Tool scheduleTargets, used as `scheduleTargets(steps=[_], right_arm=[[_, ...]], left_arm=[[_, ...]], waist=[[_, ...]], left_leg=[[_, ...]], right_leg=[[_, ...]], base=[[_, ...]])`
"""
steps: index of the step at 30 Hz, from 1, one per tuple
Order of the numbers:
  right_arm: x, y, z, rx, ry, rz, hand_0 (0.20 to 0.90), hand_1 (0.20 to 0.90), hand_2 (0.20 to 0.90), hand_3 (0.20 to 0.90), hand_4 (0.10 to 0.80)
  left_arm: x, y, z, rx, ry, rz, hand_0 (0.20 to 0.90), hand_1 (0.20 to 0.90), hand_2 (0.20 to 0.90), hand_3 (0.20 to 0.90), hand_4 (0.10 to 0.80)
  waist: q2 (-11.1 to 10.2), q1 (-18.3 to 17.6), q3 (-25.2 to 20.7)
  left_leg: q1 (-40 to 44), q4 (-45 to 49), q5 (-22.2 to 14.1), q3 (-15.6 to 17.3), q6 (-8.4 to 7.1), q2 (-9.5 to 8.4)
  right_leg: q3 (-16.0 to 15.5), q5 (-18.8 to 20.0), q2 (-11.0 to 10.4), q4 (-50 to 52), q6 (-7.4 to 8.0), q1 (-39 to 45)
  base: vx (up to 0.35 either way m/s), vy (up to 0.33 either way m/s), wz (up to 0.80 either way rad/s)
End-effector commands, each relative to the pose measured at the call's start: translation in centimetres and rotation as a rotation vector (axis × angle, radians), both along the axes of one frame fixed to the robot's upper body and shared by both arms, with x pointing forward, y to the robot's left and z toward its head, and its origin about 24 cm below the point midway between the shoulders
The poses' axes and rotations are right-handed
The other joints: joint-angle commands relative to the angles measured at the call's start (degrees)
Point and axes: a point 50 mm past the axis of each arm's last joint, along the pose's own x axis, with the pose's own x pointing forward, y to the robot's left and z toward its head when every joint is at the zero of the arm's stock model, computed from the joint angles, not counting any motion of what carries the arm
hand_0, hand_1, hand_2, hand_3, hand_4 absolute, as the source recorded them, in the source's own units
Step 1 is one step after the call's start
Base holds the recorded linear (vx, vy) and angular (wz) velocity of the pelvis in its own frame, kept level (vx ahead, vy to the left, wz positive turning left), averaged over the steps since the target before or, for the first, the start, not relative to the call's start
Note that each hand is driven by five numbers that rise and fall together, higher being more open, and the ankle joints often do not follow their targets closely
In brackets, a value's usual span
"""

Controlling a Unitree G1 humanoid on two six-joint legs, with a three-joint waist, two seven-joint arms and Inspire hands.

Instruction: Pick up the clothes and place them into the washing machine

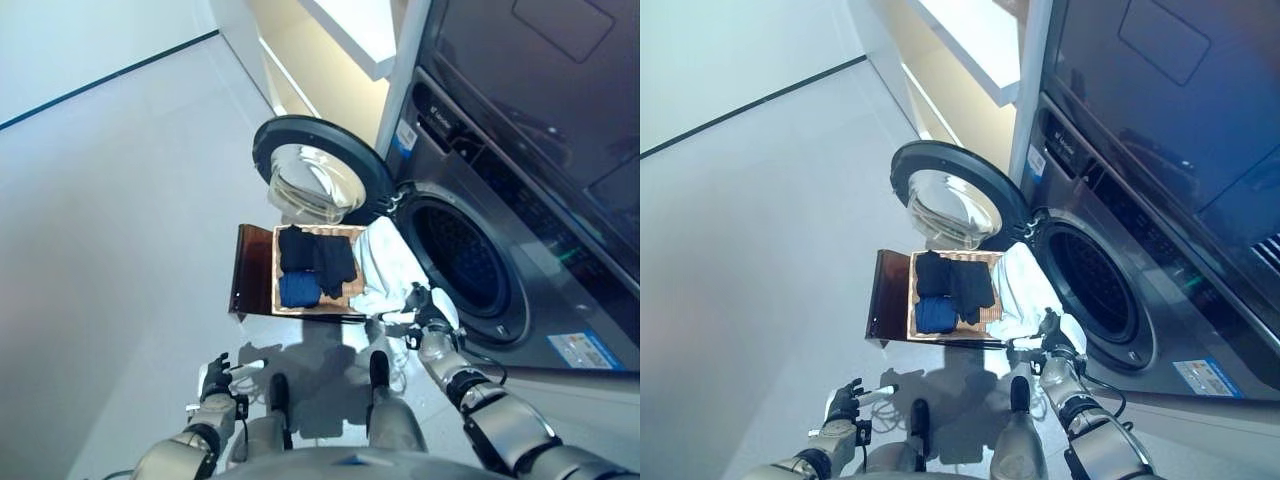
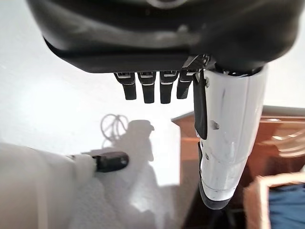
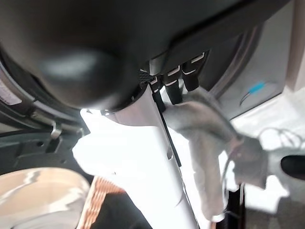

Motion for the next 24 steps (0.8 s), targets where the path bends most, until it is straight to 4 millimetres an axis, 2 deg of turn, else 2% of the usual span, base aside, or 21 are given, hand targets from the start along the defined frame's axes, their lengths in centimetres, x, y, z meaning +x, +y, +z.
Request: scheduleTargets(steps=[1,5,13,20,24], right_arm=[[5.8,1.4,6.1,-0.009,-0.273,0.04,0.9,0.9,0.9,0.9,0.8],[6.7,1.8,7.5,-0.007,-0.34,0.043,0.9,0.9,0.9,0.9,0.8],[5.3,2.3,5.6,0.017,-0.28,0.051,0.9,0.9,0.9,0.9,0.8],[4.7,2.0,6.2,0.014,-0.342,0.078,0.9,0.9,0.9,0.9,0.8],[3.8,1.8,5.5,0.011,-0.329,0.072,0.9,0.9,0.9,0.9,0.8]], left_arm=[[1.6,1.6,1.0,0.076,-0.054,0.015,0.9,0.9,0.9,0.9,0.8],[1.6,1.6,1.0,0.075,-0.058,0.041,0.9,0.9,0.9,0.9,0.8],[1.0,1.9,0.7,0.097,-0.014,0.024,0.9,0.9,0.9,0.9,0.8],[0.6,2.6,0.7,0.132,0.008,0.019,0.9,0.9,0.9,0.9,0.8],[0.1,3.1,0.6,0.137,0.027,0.034,0.9,0.9,0.9,0.9,0.8]], waist=[[-2.7,1.2,1.7],[-2.5,1.4,2.4],[-4.4,1.4,0.9],[-6.2,0.2,-0.9],[-7.0,-0.2,-2.1]], left_leg=[[-0.7,-0.4,-0.6,-2.9,-2.06,0.85],[-1.3,-0.5,-0.2,-3.5,-2.25,0.87],[0.6,-0.5,-1.5,-3.6,-1.97,1.01],[3.0,-0.5,-2.8,-2.1,-1.85,1.18],[4.0,-0.5,-3.4,-1.2,-1.92,1.4]], right_leg=[[1.8,-4.5,-5.2,8.7,3.11,-3.4],[1.6,-4.4,-5.3,8.7,3.24,-3.5],[0.8,-4.4,-5.5,7.8,3.61,-0.9],[1.9,-4.0,-5.6,7.1,4.09,0.4],[2.4,-3.5,-5.4,5.6,4.17,1.3]], base=[[-0.019,0.018,0.05],[-0.002,0.016,0.09],[0.014,0.006,0.04],[-0.009,0.034,-0.08],[-0.003,0.026,-0.09]])
